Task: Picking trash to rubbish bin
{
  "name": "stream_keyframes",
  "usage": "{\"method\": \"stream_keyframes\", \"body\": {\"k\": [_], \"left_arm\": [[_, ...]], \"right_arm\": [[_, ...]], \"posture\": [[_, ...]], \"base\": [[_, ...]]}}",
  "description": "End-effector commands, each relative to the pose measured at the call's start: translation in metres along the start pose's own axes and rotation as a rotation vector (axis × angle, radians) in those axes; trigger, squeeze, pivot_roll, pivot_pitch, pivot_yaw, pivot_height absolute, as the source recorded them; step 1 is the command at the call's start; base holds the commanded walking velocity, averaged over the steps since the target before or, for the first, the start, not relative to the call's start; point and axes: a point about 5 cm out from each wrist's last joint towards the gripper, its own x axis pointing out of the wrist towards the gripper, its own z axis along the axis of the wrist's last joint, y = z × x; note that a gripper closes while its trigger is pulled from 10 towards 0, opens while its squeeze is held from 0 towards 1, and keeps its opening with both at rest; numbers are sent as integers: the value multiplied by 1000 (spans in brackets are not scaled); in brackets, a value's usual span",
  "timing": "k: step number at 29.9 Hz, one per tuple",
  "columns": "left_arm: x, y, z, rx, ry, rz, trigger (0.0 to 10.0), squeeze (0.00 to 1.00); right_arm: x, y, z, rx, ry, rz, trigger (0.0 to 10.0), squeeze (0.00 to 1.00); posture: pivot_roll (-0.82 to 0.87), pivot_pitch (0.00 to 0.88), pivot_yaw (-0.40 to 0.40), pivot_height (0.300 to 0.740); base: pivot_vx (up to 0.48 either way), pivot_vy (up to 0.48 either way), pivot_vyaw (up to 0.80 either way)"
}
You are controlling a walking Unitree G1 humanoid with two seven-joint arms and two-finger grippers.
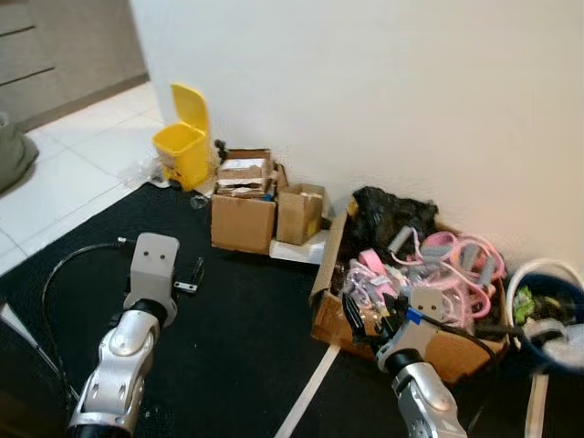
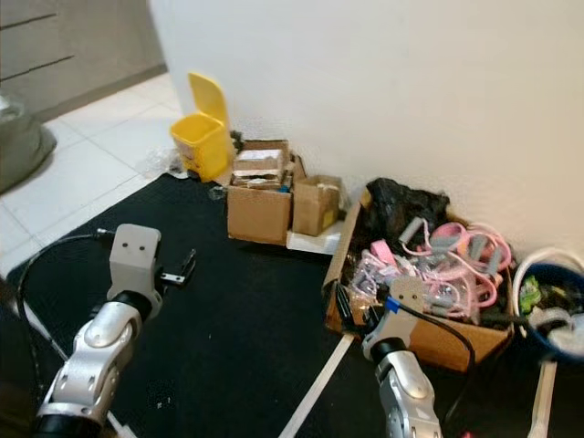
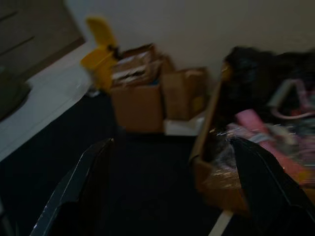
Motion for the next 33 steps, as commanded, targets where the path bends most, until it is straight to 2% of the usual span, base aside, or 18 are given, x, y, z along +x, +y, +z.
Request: {"method": "stream_keyframes", "body": {"k": [1,10,20,33], "left_arm": [[-2,3,-7,3,40,-3,10000,0],[-4,5,-12,-21,55,17,10000,0],[-1,-3,-12,-31,56,0,10000,0],[4,-8,-12,-40,44,7,10000,0]], "right_arm": [[-1,1,0,-2,-8,-6,10000,0],[-1,2,0,-8,-12,-6,10000,0],[-1,-6,4,-28,-18,-18,10000,0],[0,-5,5,-30,-15,-20,10000,0]], "posture": [[56,78,90,740],[38,87,94,740],[17,99,101,740],[19,93,53,740]], "base": [[0,0,-706],[0,0,-709],[0,0,-706],[0,0,-706]]}}
